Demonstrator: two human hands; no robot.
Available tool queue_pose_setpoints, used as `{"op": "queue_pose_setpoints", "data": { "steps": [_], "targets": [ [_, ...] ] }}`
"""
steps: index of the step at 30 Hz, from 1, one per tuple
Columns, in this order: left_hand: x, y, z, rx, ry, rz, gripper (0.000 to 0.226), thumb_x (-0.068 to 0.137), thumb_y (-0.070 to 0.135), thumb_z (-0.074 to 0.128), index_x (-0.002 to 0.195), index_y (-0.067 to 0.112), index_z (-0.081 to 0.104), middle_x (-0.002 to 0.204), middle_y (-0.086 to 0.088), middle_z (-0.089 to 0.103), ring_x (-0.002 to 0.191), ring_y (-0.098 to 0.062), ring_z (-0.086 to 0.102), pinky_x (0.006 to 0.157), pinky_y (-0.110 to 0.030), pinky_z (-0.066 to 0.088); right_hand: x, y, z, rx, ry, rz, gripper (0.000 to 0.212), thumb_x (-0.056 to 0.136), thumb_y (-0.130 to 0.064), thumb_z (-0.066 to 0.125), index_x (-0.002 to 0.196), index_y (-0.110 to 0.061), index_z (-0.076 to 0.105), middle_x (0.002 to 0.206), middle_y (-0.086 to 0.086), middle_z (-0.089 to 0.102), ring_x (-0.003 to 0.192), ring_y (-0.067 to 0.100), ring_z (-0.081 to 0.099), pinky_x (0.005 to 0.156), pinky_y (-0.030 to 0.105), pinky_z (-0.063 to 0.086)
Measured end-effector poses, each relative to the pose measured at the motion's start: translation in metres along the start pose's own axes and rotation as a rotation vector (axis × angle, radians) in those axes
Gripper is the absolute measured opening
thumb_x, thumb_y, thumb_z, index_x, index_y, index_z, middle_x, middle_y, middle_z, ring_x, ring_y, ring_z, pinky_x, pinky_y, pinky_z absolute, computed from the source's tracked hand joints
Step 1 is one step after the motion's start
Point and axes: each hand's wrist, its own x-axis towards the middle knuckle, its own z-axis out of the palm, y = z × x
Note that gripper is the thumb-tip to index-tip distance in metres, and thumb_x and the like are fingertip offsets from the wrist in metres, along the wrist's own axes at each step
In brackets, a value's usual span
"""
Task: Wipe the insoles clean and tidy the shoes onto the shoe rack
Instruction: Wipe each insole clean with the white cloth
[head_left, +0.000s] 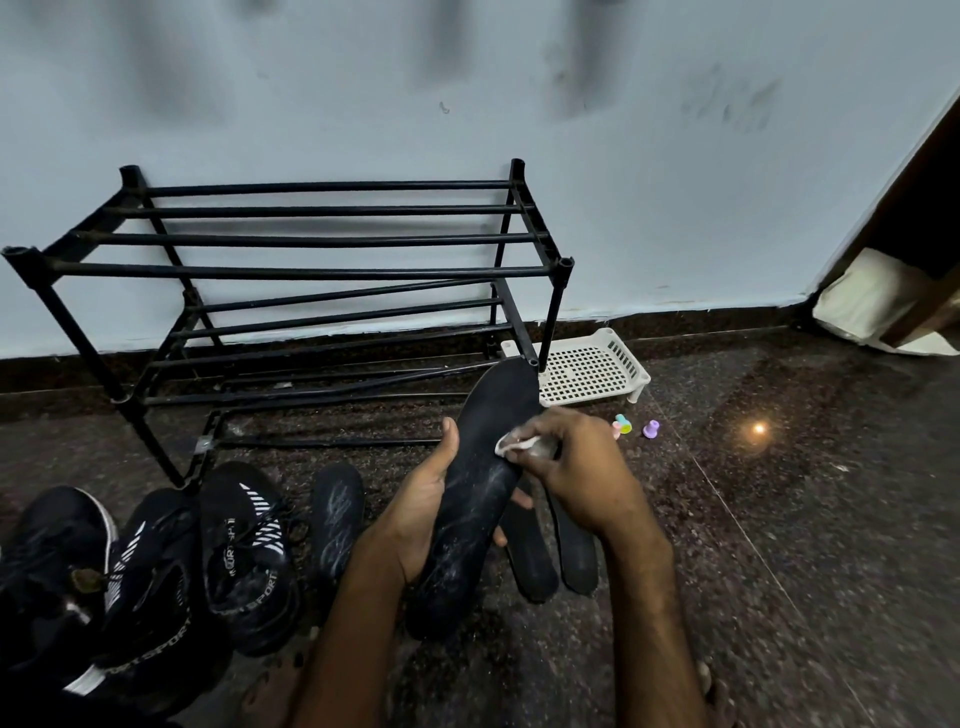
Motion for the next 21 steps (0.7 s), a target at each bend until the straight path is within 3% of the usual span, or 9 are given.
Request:
{"op": "queue_pose_setpoints", "data": {
  "steps": [2,4,6,9,11,13,17,19,21],
  "targets": [
    [-0.002,0.002,0.000,0.002,-0.027,-0.026,0.078,0.098,0.063,0.022,0.120,0.003,0.067,0.098,-0.033,0.064,0.076,-0.035,0.066,0.054,-0.036,0.055,0.007,-0.001,-0.001,-0.001,0.172,0.030,0.014,0.082,-0.014,0.077,0.096,-0.018,0.077,0.097,-0.004,0.069,0.083,0.004,0.063,0.080,0.013,0.050],
    [-0.003,0.002,0.002,0.028,-0.071,-0.059,0.079,0.098,0.063,0.021,0.121,0.003,0.066,0.098,-0.034,0.064,0.072,-0.035,0.067,0.055,-0.037,0.056,0.019,-0.002,-0.004,-0.064,0.363,0.050,0.016,0.085,-0.011,0.075,0.100,-0.015,0.076,0.100,-0.002,0.066,0.085,0.011,0.063,0.087,0.027,0.055],
    [-0.006,0.001,0.005,0.017,-0.094,-0.076,0.079,0.097,0.063,0.021,0.118,0.004,0.069,0.097,-0.034,0.065,0.070,-0.034,0.067,0.055,-0.036,0.056,0.027,-0.005,-0.003,-0.091,0.409,0.003,0.017,0.084,-0.008,0.074,0.100,-0.014,0.075,0.099,-0.001,0.066,0.084,0.014,0.063,0.087,0.032,0.055],
    [-0.005,0.002,0.005,0.025,-0.075,-0.080,0.079,0.097,0.064,0.021,0.118,0.005,0.069,0.098,-0.033,0.066,0.068,-0.033,0.068,0.054,-0.036,0.055,0.022,-0.018,-0.001,-0.031,0.164,-0.081,0.017,0.082,-0.010,0.076,0.097,-0.019,0.077,0.098,-0.005,0.067,0.087,0.007,0.061,0.084,0.011,0.046],
    [-0.005,0.002,0.003,0.037,-0.042,-0.066,0.078,0.097,0.064,0.022,0.124,0.005,0.064,0.102,-0.032,0.066,0.074,-0.034,0.069,0.055,-0.038,0.055,0.016,-0.024,0.002,-0.004,-0.037,-0.086,0.015,0.081,-0.013,0.078,0.096,-0.018,0.078,0.096,-0.003,0.068,0.086,0.009,0.062,0.076,0.007,0.043],
    [-0.005,0.002,0.000,0.046,-0.028,-0.061,0.079,0.096,0.065,0.022,0.123,0.005,0.065,0.100,-0.033,0.066,0.075,-0.034,0.068,0.056,-0.038,0.055,0.017,-0.022,0.004,-0.040,-0.010,-0.078,0.016,0.081,-0.014,0.078,0.097,-0.017,0.078,0.097,-0.001,0.068,0.086,0.010,0.062,0.080,0.015,0.047],
    [-0.008,0.002,0.002,0.064,-0.059,-0.086,0.080,0.097,0.065,0.020,0.123,0.005,0.065,0.100,-0.035,0.064,0.073,-0.035,0.067,0.056,-0.038,0.056,0.027,-0.008,0.000,-0.129,0.342,0.005,0.018,0.083,-0.009,0.075,0.100,-0.014,0.076,0.101,0.001,0.069,0.092,0.013,0.063,0.091,0.029,0.052],
    [-0.006,0.003,0.004,0.052,-0.044,-0.061,0.079,0.097,0.064,0.020,0.120,0.005,0.067,0.098,-0.035,0.064,0.072,-0.035,0.067,0.054,-0.037,0.055,0.020,-0.004,-0.007,-0.051,0.234,0.018,0.015,0.082,-0.012,0.077,0.095,-0.017,0.077,0.096,-0.003,0.070,0.086,0.008,0.064,0.082,0.018,0.051],
    [-0.003,0.002,0.005,0.039,-0.019,-0.015,0.078,0.098,0.062,0.019,0.116,0.006,0.069,0.096,-0.033,0.065,0.072,-0.034,0.066,0.052,-0.036,0.054,0.007,-0.004,-0.010,0.032,-0.041,0.067,0.010,0.080,-0.016,0.080,0.088,-0.022,0.079,0.089,-0.008,0.072,0.077,-0.001,0.064,0.068,0.008,0.046]
  ]
}}
